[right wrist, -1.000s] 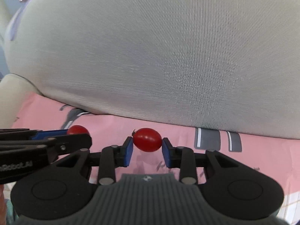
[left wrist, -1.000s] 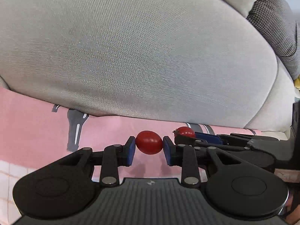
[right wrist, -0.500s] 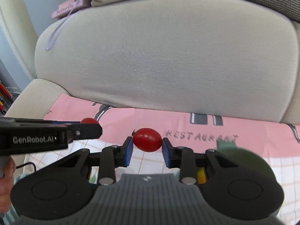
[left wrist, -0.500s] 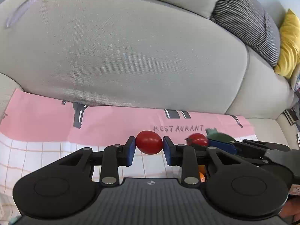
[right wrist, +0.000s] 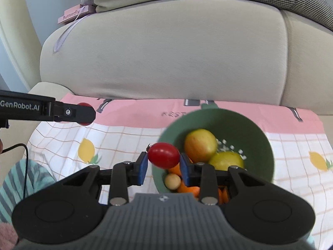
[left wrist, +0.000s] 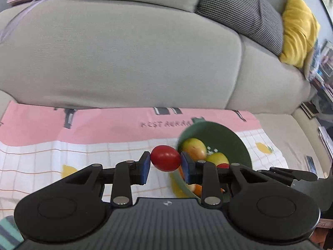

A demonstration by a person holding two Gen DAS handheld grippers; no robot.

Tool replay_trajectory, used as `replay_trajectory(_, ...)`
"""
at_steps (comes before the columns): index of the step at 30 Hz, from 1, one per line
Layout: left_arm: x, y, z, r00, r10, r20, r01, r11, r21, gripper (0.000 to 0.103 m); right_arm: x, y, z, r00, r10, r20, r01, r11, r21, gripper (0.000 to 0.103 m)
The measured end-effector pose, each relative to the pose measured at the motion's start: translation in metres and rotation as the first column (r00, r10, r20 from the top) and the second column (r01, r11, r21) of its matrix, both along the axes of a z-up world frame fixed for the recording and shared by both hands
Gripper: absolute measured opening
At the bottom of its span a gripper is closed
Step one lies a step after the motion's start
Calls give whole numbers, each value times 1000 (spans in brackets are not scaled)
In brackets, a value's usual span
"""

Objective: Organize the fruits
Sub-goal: 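Lift and carry both held cherry tomatoes over the green colander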

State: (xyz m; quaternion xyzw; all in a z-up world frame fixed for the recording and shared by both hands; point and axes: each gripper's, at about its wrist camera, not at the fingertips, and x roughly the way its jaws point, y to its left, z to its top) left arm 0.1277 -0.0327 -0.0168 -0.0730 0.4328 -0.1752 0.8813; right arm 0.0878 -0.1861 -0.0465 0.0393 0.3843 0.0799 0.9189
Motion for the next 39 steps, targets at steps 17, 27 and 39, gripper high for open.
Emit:
replay_trajectory(17, 7, -92, -23, 976, -213, -52, 217, 972, 88, 35, -24, -46, -25, 995, -84, 60, 87, 995, -54, 30)
replay_trajectory(27, 34, -124, -31, 966, -248, -67, 255, 955, 149, 35, -9, -54, -26, 992, -61, 111, 72, 993, -94, 30)
replay_trajectory(39, 61, -145, -69, 946, -276, -171, 305, 935, 182, 35, 9, -65, -39, 993, -65, 96, 78, 987, -144, 30)
